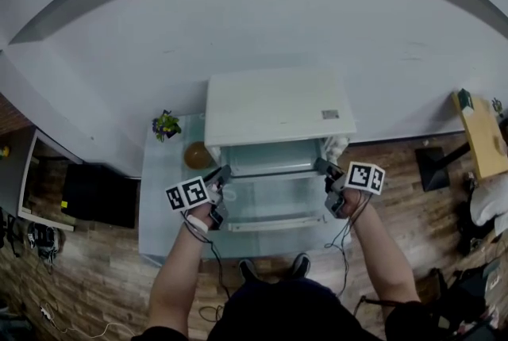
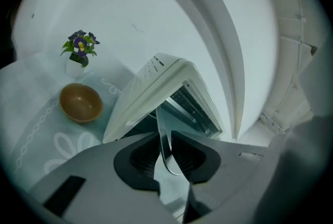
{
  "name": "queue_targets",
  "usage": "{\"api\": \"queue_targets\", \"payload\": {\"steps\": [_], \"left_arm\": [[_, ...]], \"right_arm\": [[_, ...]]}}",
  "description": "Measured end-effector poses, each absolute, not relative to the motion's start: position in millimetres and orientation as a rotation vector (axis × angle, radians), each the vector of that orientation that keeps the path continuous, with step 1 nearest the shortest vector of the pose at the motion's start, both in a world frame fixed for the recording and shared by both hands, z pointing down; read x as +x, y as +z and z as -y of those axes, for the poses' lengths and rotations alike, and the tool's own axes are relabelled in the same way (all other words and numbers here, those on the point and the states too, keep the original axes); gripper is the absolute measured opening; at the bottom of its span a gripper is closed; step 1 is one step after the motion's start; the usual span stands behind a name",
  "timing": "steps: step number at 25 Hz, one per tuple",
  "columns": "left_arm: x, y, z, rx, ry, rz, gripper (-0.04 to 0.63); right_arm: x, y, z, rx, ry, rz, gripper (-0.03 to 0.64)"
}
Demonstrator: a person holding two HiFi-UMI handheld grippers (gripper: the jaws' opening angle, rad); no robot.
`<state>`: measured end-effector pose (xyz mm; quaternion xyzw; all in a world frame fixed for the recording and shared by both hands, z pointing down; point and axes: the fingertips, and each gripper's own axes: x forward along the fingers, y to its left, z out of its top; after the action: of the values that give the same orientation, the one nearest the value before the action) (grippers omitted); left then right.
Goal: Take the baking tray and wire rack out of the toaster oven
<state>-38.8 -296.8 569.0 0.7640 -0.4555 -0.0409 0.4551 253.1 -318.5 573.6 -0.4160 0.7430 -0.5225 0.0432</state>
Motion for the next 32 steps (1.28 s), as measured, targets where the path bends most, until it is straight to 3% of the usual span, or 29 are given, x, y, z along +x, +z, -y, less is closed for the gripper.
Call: {"api": "queue_targets", "payload": {"steps": [1, 11, 32], "left_arm": [[-37.6, 568.8, 296.1, 1.900, -0.059, 1.120, 0.068], [-28.6, 568.6, 259.2, 1.980, 0.111, 1.127, 0.083], [-14.0, 573.7, 150.2, 1.926, 0.039, 1.296, 0.083]], "right_arm": [[251.5, 573.8, 319.2, -1.256, -1.595, -2.339, 0.076], [250.8, 574.5, 286.6, -1.140, -1.573, -2.524, 0.084], [257.9, 571.5, 215.5, -0.951, -1.524, -2.629, 0.078]]}}
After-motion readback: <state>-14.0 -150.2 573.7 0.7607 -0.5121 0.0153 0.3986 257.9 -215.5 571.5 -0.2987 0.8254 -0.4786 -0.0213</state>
